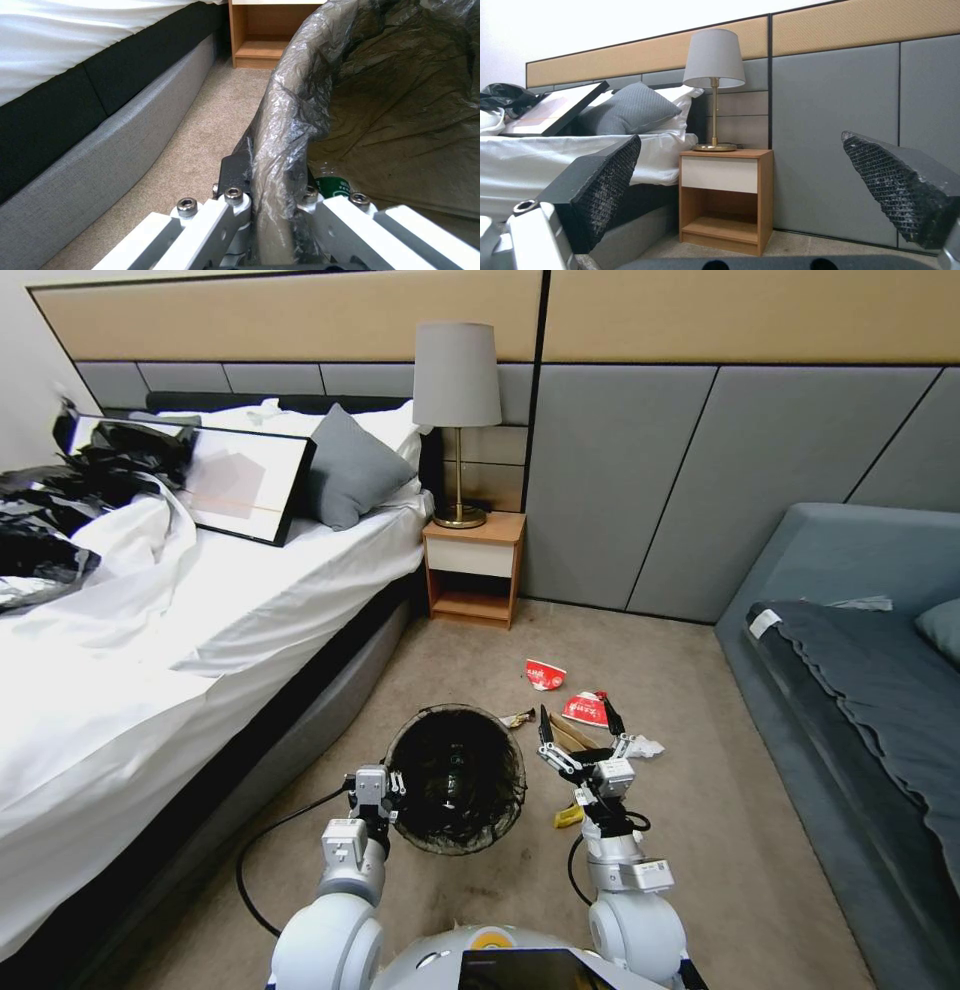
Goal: Pick up the trash bin, then pick up the garbage from the floor and place it into the trash bin.
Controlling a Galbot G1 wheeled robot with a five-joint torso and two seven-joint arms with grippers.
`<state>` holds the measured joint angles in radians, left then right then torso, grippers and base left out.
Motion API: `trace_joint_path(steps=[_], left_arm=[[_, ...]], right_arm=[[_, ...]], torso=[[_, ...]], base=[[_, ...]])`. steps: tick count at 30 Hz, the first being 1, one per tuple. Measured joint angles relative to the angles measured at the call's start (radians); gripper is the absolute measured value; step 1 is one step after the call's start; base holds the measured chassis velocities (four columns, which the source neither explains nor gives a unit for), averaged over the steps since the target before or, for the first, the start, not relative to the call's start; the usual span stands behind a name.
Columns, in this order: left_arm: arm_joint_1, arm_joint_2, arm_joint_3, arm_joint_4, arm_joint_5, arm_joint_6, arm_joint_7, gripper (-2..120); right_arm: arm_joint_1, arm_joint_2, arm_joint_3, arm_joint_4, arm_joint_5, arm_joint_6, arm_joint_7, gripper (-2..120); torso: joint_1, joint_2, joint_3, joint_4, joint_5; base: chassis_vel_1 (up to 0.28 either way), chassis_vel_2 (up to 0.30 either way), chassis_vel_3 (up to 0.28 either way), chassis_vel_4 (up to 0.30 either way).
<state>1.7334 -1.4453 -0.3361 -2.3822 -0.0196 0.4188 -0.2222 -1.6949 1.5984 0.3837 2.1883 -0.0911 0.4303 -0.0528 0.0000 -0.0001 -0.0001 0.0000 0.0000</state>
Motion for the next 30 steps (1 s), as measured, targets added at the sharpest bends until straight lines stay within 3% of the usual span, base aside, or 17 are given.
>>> trace_joint_path(steps=[6, 10, 12, 13, 15, 16, 17, 19, 20, 22, 24, 30], left_arm=[[0.0, 0.0, 0.001, 0.0, 0.0, 0.0, 0.0, 2], [-0.001, 0.0, 0.001, 0.0, 0.0, 0.0, 0.0, 2], [-0.002, 0.001, 0.001, 0.0, 0.0, -0.001, 0.0, 2], [-0.002, 0.001, 0.001, 0.0, 0.0, -0.001, 0.0, 2], [-0.003, 0.002, 0.001, 0.001, 0.0, -0.001, 0.0, 2], [-0.003, 0.002, 0.001, 0.001, 0.0, -0.001, 0.0, 2], [-0.003, 0.002, 0.001, 0.001, 0.0, -0.001, 0.0, 2], [-0.004, 0.003, 0.001, 0.001, 0.0, -0.001, 0.0, 2], [-0.004, 0.003, 0.001, 0.001, 0.0, -0.001, 0.0, 2], [-0.004, 0.003, 0.003, 0.003, 0.0, -0.001, 0.0, 2], [-0.005, 0.002, 0.007, 0.004, 0.0, -0.001, 0.0, 2], [-0.006, 0.003, 0.013, 0.007, 0.001, -0.001, 0.0, 2]], right_arm=[[-0.003, 0.0, 0.001, 0.001, -0.012, -0.005, 0.005, 100], [-0.009, -0.003, -0.006, 0.012, -0.031, -0.065, 0.065, 100], [-0.01, -0.02, -0.014, 0.031, -0.052, -0.201, 0.175, 100], [-0.01, -0.02, -0.014, 0.031, -0.052, -0.201, 0.175, 100], [-0.01, -0.036, -0.024, 0.049, -0.041, -0.33, 0.254, 100], [-0.01, -0.036, -0.024, 0.049, -0.041, -0.33, 0.254, 100], [-0.007, -0.053, -0.03, 0.064, 0.004, -0.468, 0.326, 100], [0.003, -0.072, -0.029, 0.069, 0.051, -0.595, 0.386, 100], [0.003, -0.072, -0.029, 0.069, 0.051, -0.595, 0.386, 100], [0.022, -0.1, -0.018, 0.051, 0.101, -0.705, 0.43, 100], [0.032, -0.116, -0.016, 0.03, 0.134, -0.753, 0.45, 100], [0.055, -0.148, -0.011, -0.043, 0.199, -0.835, 0.482, 100]], torso=[[0.0, 0.0, 0.0, 0.0, 0.0], [0.0, 0.0, 0.0, 0.0, 0.0], [0.0, 0.0, 0.0, 0.0, 0.0], [0.0, 0.0, 0.0, 0.0, 0.0], [0.0, 0.0, 0.0, 0.0, 0.0001], [0.0, 0.0, 0.0, 0.0, 0.0001], [0.0, 0.0, 0.0, -0.0001, 0.0], [0.0, 0.0, 0.0, 0.0, 0.0001], [0.0, 0.0, 0.0, 0.0, 0.0001], [0.0, 0.0, 0.0, 0.0, 0.0001], [0.0, 0.0, 0.0, -0.0001, 0.0002], [0.0, 0.0, 0.0, 0.0, 0.0]], base=[[0.0, 0.0, 0.0, 0.0], [0.0, 0.0, 0.0, 0.0], [0.0, 0.0, 0.0, 0.0], [0.0, 0.0, 0.0, 0.0], [0.0, 0.0, 0.0, 0.0], [0.0, 0.0, 0.0, 0.0], [0.0, 0.0, 0.0, 0.0], [0.0, 0.0, 0.0, 0.0], [0.0, 0.0, 0.0, 0.0], [0.0, 0.0, 0.0, 0.0], [0.0, 0.0, 0.0, 0.0], [0.0, 0.0, 0.0, 0.0]])
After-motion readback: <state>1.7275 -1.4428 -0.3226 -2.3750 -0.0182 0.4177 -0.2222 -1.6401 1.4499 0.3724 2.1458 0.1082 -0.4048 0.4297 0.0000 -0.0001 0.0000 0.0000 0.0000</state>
